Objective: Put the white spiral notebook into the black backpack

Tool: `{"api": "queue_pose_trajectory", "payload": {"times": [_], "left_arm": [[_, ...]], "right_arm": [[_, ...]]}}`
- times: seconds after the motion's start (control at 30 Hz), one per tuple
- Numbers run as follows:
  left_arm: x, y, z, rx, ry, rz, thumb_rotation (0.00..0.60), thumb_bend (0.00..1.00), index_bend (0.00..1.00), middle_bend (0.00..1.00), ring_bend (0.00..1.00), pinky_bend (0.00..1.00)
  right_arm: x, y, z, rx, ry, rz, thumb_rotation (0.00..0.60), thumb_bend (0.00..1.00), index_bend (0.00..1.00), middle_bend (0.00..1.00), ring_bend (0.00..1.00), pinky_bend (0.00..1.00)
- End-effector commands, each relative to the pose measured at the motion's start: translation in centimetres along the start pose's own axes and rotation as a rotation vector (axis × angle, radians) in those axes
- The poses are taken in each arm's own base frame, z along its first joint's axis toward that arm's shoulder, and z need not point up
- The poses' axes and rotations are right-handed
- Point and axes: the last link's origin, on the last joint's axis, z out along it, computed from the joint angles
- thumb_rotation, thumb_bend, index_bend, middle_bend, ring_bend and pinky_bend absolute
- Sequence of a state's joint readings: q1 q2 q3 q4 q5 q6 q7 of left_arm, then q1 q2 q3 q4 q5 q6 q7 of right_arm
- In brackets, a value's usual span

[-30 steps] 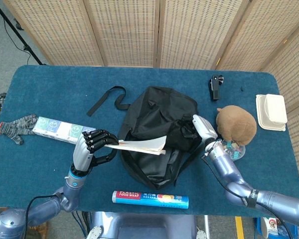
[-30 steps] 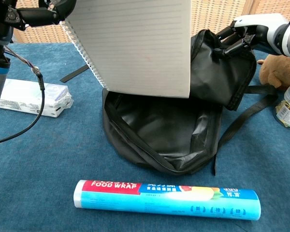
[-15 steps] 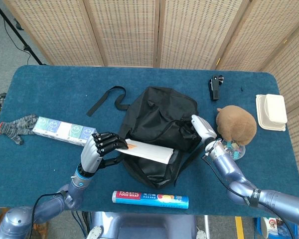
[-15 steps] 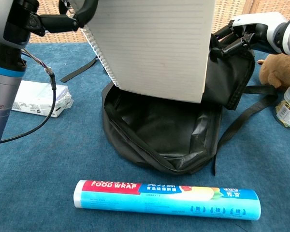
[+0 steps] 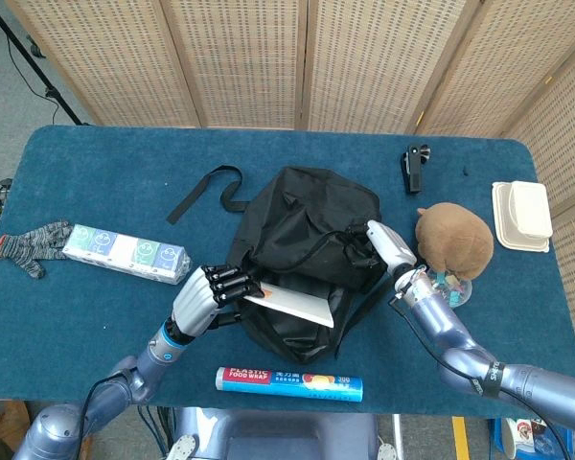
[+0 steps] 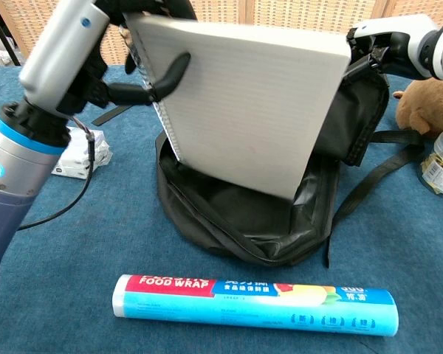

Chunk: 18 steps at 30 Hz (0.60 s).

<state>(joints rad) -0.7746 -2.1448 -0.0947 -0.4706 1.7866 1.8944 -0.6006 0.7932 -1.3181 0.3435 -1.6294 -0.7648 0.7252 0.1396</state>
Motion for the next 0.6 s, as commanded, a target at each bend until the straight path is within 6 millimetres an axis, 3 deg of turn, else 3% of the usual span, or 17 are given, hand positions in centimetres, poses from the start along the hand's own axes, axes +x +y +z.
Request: {"api": "queue_pose_trajectory", "payload": {"times": [0.03, 0.6], "left_arm": [[-0.9, 0.1, -0.2, 0.004, -0.04, -0.02, 0.6, 0.53, 0.76, 0.6, 0.56, 0.64], [-3.8, 0.6, -1.7, -0.098, -0.259, 0.13, 0.6, 0.53, 0.76, 0.6, 0.56, 0.64]], "right_arm": [[0.0, 0.0, 0.0, 0.001, -0.002, -0.003, 0.6, 0.61, 0.61, 0.62, 0.52, 0.33], [-0.5, -0.2, -0.9, 0.015, -0.032, -0.036, 0.6, 0.61, 0.61, 0.62, 0.52, 0.33]]}}
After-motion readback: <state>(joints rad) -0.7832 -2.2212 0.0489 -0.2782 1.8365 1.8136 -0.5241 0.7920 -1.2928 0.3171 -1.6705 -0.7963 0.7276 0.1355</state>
